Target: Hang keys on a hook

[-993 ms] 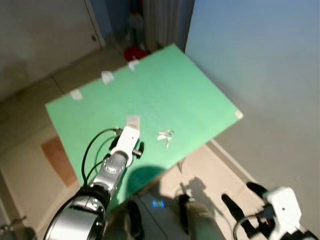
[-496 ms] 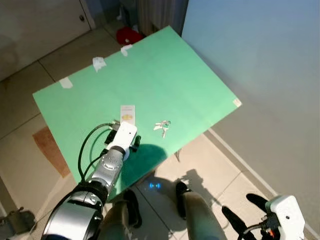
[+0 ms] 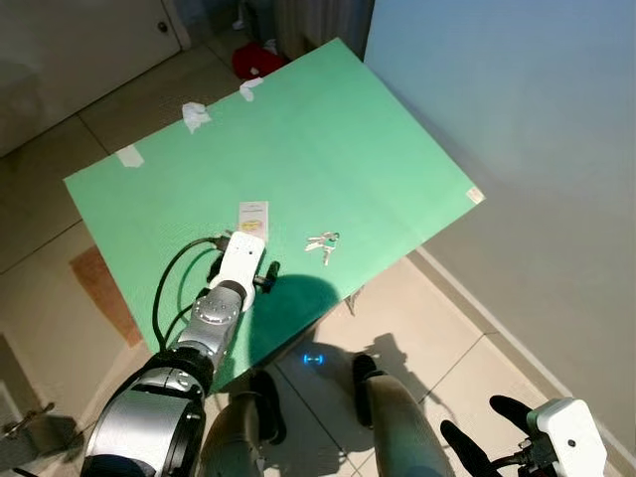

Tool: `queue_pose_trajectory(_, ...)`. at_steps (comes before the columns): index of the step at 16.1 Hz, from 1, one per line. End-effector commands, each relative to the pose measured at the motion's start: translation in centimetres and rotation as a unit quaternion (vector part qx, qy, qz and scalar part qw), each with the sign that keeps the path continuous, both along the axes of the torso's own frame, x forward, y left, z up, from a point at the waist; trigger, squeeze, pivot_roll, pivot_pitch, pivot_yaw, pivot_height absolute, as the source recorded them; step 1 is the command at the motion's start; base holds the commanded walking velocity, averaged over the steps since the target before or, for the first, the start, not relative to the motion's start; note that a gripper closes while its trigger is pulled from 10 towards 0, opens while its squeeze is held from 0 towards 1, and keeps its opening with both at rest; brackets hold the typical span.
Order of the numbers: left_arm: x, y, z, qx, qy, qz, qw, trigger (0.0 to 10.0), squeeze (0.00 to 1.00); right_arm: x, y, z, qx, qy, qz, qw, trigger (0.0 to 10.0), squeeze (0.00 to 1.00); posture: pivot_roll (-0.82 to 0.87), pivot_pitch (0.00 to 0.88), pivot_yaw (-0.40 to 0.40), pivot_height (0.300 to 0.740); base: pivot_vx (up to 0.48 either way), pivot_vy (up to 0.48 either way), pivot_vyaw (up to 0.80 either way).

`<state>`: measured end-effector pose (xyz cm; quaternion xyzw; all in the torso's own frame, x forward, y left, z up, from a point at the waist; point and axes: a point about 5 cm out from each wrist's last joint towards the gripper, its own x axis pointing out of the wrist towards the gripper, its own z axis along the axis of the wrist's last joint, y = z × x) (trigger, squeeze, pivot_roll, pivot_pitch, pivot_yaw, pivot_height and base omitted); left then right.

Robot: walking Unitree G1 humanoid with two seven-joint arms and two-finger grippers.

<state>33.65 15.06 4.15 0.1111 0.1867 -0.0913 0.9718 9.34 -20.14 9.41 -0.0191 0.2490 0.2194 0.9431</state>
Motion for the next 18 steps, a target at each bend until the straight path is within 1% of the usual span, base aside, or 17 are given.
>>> queue_pose_trajectory(1, -1.6, -0.5, -2.2, -0.014, 0.053, -0.007, 0.998, 10.0, 0.00, -0.9, 0.1, -0.4, 0.003, 0.024, -0.006, 1.000, 10.0, 0.00, -0.54, 0.404, 0.014, 0.740, 0.000, 0.000, 0.00)
queue_pose_trajectory(4, -2.1, -1.5, -2.6, -0.011, 0.042, -0.015, 0.999, 10.0, 0.00, -0.9, 0.1, -0.7, 0.004, 0.028, -0.005, 1.000, 10.0, 0.00, -0.53, 0.403, 0.017, 0.740, 0.000, 0.000, 0.00)
queue_pose_trajectory(6, -1.9, -1.3, -2.1, 0.002, 0.015, -0.014, 1.000, 10.0, 0.00, -0.7, 0.0, -0.9, 0.004, 0.029, -0.004, 1.000, 10.0, 0.00, -0.52, 0.397, 0.016, 0.740, 0.000, 0.000, 0.00)
queue_pose_trajectory(7, -1.3, -1.3, -1.1, 0.019, -0.022, -0.024, 0.999, 10.0, 0.00, -0.7, 0.0, -0.9, 0.006, 0.030, -0.003, 1.000, 10.0, 0.00, -0.52, 0.397, 0.016, 0.740, 0.000, 0.000, 0.00)
queue_pose_trajectory(8, -0.7, -1.6, 0.1, 0.012, -0.051, -0.041, 0.998, 10.0, 0.00, -0.7, -0.1, -0.9, 0.008, 0.032, -0.001, 0.999, 10.0, 0.00, -0.52, 0.396, 0.013, 0.740, 0.000, 0.000, 0.00)
queue_pose_trajectory(9, -0.4, -1.6, 0.8, 0.013, -0.066, -0.042, 0.997, 10.0, 0.00, -0.8, -0.1, -1.0, 0.010, 0.035, 0.001, 0.999, 10.0, 0.00, -0.52, 0.398, 0.010, 0.740, 0.000, 0.000, 0.00)
queue_pose_trajectory(10, 0.1, -1.2, 1.6, 0.008, -0.084, -0.034, 0.996, 10.0, 0.00, -0.9, -0.1, -1.0, 0.012, 0.039, 0.003, 0.999, 10.0, 0.00, -0.52, 0.399, 0.010, 0.740, 0.000, 0.000, 0.00)
queue_pose_trajectory(11, 0.4, -0.9, 2.0, 0.010, -0.090, -0.029, 0.996, 10.0, 0.00, -0.9, -0.1, -1.1, 0.012, 0.040, 0.003, 0.999, 10.0, 0.00, -0.51, 0.400, 0.006, 0.740, 0.000, 0.000, 0.00)
queue_pose_trajectory(12, 0.9, -0.1, 2.5, 0.014, -0.092, -0.015, 0.996, 10.0, 0.00, -1.0, 0.0, -1.1, 0.012, 0.043, 0.006, 0.999, 10.0, 0.00, -0.51, 0.401, 0.007, 0.740, 0.000, 0.000, 0.00)
queue_pose_trajectory(13, 1.2, 0.3, 2.9, 0.021, -0.096, -0.009, 0.995, 10.0, 0.00, -1.1, -0.1, -1.2, 0.011, 0.046, 0.006, 0.999, 10.0, 0.00, -0.52, 0.402, 0.004, 0.740, 0.000, 0.000, 0.00)
queue_pose_trajectory(14, 1.4, 0.4, 3.0, 0.019, -0.096, -0.005, 0.995, 10.0, 0.00, -1.2, -0.1, -1.2, 0.011, 0.046, 0.006, 0.999, 10.0, 0.00, -0.52, 0.403, 0.002, 0.740, 0.000, 0.000, 0.00)
queue_pose_trajectory(15, 1.6, 0.9, 3.3, 0.014, -0.091, 0.005, 0.996, 10.0, 0.00, -1.3, -0.2, -1.1, 0.010, 0.048, 0.005, 0.999, 10.0, 0.00, -0.53, 0.405, -0.002, 0.740, 0.000, 0.000, 0.00)
queue_pose_trajectory(17, 1.7, 1.6, 2.9, -0.012, -0.064, 0.029, 0.997, 10.0, 0.00, -1.7, -0.3, -0.9, 0.007, 0.053, 0.007, 0.999, 10.0, 0.00, -0.56, 0.418, -0.013, 0.740, 0.000, 0.000, 0.00)
queue_pose_trajectory(18, 1.7, 1.5, 2.7, -0.015, -0.056, 0.025, 0.998, 10.0, 0.00, -1.9, -0.3, -0.8, 0.005, 0.056, 0.008, 0.998, 10.0, 0.00, -0.57, 0.422, -0.016, 0.740, 0.000, 0.000, 0.00)
